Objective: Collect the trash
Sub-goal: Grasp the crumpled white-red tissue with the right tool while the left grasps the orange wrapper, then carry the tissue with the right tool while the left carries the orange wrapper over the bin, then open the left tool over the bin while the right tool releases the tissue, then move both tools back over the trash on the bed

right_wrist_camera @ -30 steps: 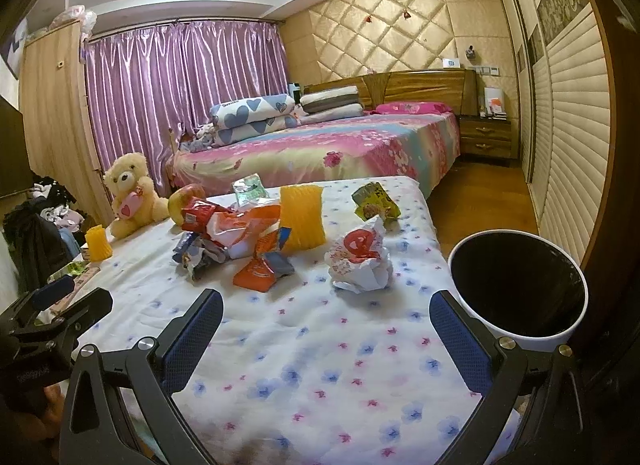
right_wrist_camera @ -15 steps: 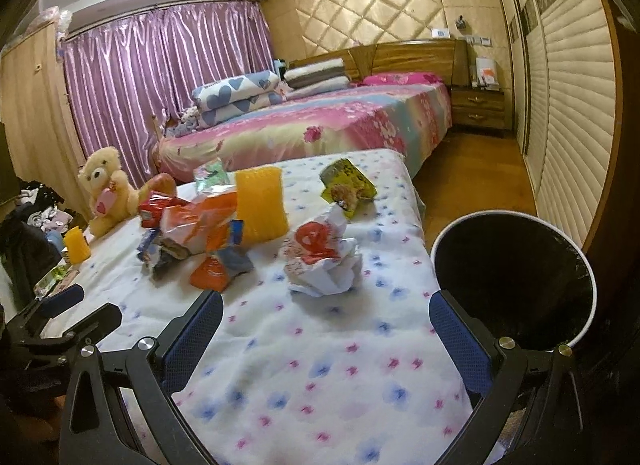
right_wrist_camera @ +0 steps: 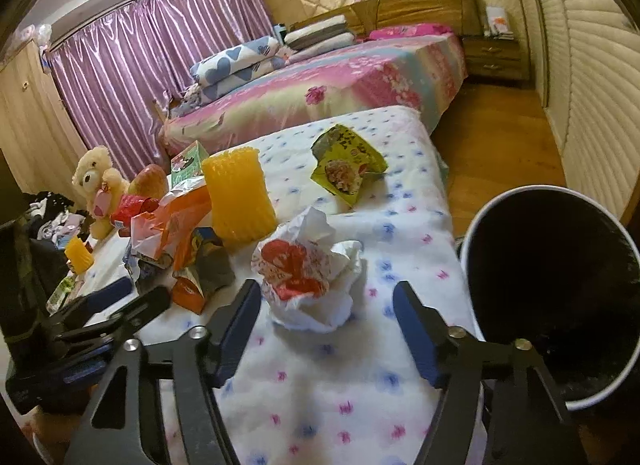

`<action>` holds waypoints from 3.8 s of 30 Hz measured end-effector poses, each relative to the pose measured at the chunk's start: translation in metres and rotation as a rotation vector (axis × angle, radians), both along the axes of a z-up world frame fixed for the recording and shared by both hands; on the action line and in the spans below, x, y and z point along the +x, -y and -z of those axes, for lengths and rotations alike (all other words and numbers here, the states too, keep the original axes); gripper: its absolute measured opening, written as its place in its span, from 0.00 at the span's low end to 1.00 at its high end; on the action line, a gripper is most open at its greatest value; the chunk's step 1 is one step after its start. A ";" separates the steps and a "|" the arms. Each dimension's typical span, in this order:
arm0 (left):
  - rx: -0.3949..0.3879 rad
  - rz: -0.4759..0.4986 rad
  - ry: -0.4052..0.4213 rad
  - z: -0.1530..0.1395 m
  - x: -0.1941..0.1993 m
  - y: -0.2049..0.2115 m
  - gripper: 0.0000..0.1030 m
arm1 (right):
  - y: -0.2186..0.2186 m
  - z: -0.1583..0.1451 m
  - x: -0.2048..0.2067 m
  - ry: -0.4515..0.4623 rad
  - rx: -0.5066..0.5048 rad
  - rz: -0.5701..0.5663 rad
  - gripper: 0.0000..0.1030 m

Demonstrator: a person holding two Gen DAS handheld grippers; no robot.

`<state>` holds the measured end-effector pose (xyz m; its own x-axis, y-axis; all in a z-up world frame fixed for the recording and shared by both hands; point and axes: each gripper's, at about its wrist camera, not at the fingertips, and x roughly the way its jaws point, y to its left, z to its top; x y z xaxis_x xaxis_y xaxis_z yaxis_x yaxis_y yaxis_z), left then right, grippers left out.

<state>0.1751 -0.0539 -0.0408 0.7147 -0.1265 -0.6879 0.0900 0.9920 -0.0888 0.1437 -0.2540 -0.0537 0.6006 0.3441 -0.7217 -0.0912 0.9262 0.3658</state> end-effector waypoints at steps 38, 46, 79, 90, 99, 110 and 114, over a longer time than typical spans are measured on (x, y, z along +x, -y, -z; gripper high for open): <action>-0.061 0.340 -0.005 -0.010 0.000 0.081 0.04 | 0.108 -0.019 -0.053 0.027 0.039 0.216 0.22; -0.037 0.414 -0.003 -0.008 0.015 0.116 0.04 | 0.137 -0.015 -0.060 0.017 0.034 0.289 0.22; -0.034 0.471 -0.085 0.017 0.061 0.187 0.53 | 0.192 0.013 -0.043 -0.066 0.021 0.364 0.53; -0.082 0.323 -0.063 0.016 0.021 0.118 0.66 | 0.164 -0.003 -0.051 -0.007 0.043 0.344 0.84; -0.109 0.198 -0.050 0.013 -0.015 0.056 0.67 | 0.113 -0.009 -0.047 0.010 0.082 0.242 0.87; -0.127 0.056 -0.045 0.012 -0.045 -0.003 0.67 | 0.048 0.000 -0.035 -0.023 0.106 0.110 0.88; -0.131 0.015 -0.045 0.012 -0.053 -0.017 0.67 | 0.026 0.003 -0.029 -0.027 0.106 0.065 0.88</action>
